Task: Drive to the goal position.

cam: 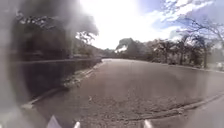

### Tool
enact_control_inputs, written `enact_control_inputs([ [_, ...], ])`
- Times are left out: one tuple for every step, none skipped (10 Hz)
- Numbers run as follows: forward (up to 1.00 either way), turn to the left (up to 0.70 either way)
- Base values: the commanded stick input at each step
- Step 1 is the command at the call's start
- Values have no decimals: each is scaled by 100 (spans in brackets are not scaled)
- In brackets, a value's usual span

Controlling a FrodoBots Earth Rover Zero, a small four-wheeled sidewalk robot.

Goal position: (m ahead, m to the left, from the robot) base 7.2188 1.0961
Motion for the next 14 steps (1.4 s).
enact_control_inputs([
  [50,0],
  [50,0],
  [50,0],
  [50,0],
  [50,0],
  [50,0],
  [50,0],
  [50,0],
  [50,0],
  [50,0],
  [50,0],
  [50,0],
  [50,0],
  [50,0],
])
